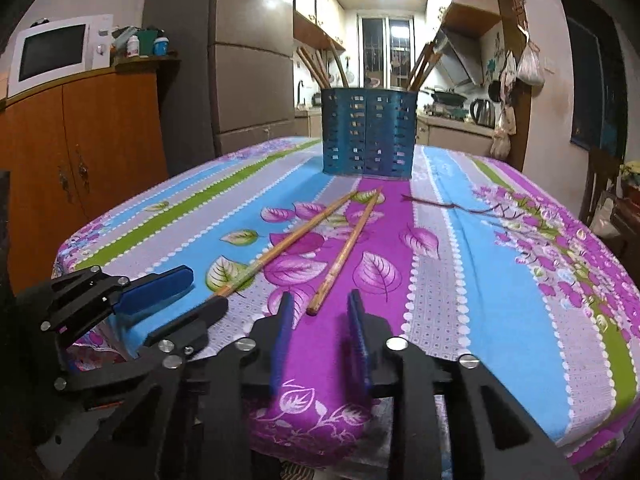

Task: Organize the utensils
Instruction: 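Close the right tool on a chopstick while the left tool grasps the last one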

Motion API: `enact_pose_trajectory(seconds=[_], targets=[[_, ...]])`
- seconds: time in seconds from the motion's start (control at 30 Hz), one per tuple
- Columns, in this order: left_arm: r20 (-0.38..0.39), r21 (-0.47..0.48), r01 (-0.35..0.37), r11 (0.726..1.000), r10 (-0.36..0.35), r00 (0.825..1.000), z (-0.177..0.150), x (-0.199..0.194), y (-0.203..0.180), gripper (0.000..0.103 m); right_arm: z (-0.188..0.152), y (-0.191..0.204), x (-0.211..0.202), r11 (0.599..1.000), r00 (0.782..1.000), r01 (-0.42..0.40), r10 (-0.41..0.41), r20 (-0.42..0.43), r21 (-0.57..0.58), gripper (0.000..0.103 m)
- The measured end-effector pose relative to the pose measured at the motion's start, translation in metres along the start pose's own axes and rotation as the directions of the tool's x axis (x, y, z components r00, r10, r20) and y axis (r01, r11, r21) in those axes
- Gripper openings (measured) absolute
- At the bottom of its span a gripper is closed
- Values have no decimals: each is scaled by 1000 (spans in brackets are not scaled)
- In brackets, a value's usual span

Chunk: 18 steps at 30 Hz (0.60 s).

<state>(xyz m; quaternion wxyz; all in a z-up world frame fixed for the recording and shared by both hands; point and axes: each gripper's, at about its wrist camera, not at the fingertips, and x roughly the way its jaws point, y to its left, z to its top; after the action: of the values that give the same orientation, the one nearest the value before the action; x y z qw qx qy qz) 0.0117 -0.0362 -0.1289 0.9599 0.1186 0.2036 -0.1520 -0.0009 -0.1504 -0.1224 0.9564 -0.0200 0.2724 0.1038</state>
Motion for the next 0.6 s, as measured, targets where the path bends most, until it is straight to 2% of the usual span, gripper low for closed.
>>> enact_pose_trajectory(seconds=[0.37, 0.4, 0.43, 0.5, 0.53, 0.6], targets=[[7, -8, -3, 1000, 3, 1000, 1, 4, 1, 28, 0, -2, 8, 1000, 1000, 4, -4, 22, 1, 22], [6, -16, 11, 1000, -10, 1000, 1, 4, 3, 26, 0, -3, 9, 1000, 1000, 3, -3, 23, 2, 20], [5, -21, 28, 999, -28, 1000, 1, 5, 3, 20, 1, -4, 9, 1000, 1000, 0, 0, 24, 7, 18], [8, -18, 42, 999, -42, 999, 1, 5, 2, 14, 2, -10, 10, 1000, 1000, -5, 5, 21, 27, 10], [13, -11, 53, 999, -53, 999, 0, 6, 1, 9, 2, -11, 10, 999, 1000, -15, 15, 20, 33, 10], [24, -8, 54, 998, -54, 998, -1, 7, 0, 7, 2, -13, 9, 999, 1000, -23, 22, 21, 38, 9]])
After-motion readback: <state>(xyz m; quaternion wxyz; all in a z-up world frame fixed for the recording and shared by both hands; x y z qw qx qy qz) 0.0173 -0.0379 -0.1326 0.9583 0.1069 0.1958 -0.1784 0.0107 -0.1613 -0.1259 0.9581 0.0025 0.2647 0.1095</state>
